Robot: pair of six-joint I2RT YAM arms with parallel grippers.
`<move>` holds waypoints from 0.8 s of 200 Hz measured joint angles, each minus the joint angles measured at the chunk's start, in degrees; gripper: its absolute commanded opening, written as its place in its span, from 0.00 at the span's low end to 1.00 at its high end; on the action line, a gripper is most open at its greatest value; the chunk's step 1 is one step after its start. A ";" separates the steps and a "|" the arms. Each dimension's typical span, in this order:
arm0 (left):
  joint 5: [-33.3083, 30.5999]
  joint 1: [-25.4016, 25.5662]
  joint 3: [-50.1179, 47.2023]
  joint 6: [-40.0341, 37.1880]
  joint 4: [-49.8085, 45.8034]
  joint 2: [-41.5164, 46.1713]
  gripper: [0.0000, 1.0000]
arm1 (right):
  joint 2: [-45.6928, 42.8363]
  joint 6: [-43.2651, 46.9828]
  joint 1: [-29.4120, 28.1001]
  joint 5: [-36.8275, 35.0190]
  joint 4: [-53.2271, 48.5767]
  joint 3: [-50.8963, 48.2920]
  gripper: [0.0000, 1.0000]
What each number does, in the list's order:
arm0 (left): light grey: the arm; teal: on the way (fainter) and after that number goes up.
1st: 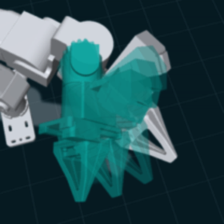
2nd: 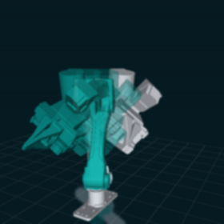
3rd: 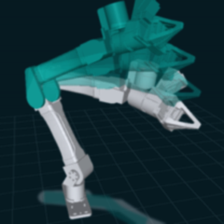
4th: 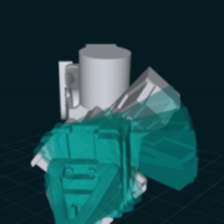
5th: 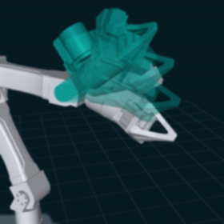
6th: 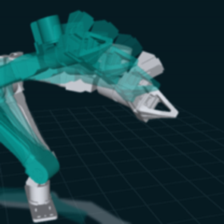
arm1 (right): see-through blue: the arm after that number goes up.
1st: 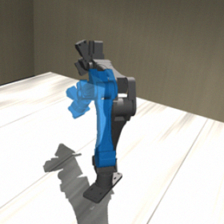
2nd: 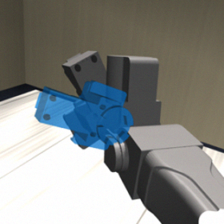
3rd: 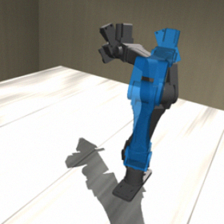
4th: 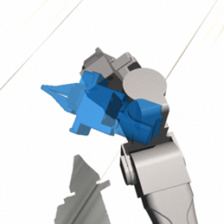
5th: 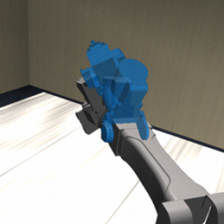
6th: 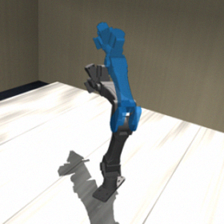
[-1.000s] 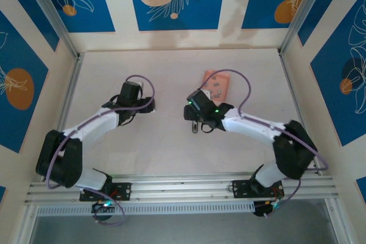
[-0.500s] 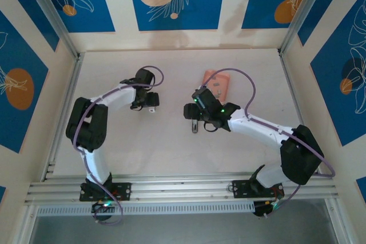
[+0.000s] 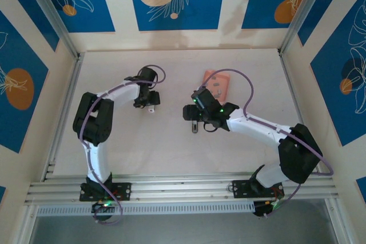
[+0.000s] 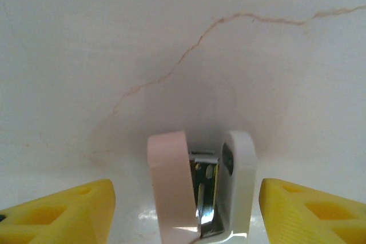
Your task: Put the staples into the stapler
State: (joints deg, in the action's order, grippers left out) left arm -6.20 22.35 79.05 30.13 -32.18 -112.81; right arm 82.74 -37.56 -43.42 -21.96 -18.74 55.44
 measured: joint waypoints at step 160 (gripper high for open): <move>6.19 -0.11 -5.95 -1.05 4.26 5.57 0.21 | -0.52 -0.02 4.33 7.13 5.57 -2.12 0.67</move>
State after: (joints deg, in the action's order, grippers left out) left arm -0.01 22.24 73.10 29.08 -27.92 -107.24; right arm 82.21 -37.58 -39.09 -14.83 -13.17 53.32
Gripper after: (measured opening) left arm 0.278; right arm 0.674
